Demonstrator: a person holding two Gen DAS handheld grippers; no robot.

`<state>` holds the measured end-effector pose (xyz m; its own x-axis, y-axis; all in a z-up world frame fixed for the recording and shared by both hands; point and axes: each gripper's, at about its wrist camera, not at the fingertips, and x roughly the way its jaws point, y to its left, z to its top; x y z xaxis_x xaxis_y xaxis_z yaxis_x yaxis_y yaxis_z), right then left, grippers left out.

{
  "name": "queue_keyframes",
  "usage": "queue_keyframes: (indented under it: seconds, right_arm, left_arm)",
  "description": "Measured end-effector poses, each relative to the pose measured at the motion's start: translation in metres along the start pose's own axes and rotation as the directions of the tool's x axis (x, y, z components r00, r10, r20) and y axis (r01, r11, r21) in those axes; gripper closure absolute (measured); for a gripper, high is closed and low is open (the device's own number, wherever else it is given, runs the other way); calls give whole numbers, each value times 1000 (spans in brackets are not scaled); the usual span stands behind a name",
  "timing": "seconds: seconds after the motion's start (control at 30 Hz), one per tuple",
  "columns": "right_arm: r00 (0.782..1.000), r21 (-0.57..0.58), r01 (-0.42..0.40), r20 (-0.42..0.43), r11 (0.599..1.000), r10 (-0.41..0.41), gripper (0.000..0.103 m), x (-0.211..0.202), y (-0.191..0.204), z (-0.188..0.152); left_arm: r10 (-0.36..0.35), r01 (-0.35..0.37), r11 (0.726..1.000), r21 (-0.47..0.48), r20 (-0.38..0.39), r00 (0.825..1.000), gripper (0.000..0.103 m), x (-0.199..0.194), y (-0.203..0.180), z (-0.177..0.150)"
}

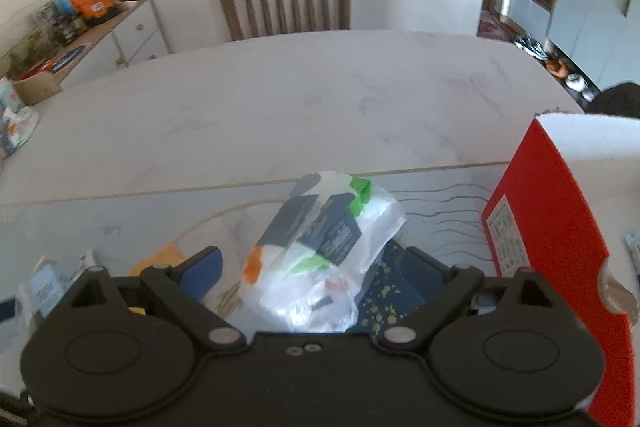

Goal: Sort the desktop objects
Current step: 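Grasp the dark seaweed bag with the left tool while the right tool grasps the white plastic bag, then lift and carry the seaweed bag and white plastic bag over the shoebox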

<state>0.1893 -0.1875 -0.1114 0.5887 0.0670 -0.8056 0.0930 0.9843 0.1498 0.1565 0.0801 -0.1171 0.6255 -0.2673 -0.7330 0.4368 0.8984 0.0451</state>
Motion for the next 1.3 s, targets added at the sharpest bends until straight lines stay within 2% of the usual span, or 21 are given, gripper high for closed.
queue_keyframes:
  seconds: [0.2,0.47,0.53,0.63,0.93,1.0,1.17,1.3]
  right_arm:
    - [999,73,33,-34,997,-30,4,22,-8,9]
    - [995,91,64,-86,994,-56,5,42,-11,8]
    - [994,97,59,-92,994,-50,8,44,-12,8]
    - [994,93,43,-101,995,-34,18,46,-11,8]
    - [996,74,43,-77,996,-38,41,41,-11,6]
    - [997,71,38,-70,997,-33,50,37,-12,6]
    - [998,77,27,-54,997,-23,58,26,-17,5]
    - [999,82,20,-43,996,-16,58,15,-20,3]
  left_arm:
    - [3,-3,1000,9,-1,1000,7,4,1,-4]
    - [-6,6,1000,6,9,1000,29,7,5,-6]
    - [-7,7,1000,8,13,1000,33,6,4,-6]
    - [-5,5,1000,6,13,1000,42,5,3,-6]
    - [-6,6,1000,4,16,1000,53,3,0,-4]
    - [-5,5,1000,0,16,1000,56,2,0,-4]
    - [0,0,1000,-11,14,1000,60,-3,1,-3]
    - [5,-4,1000,-21,22,1000,61,-11,1,-3]
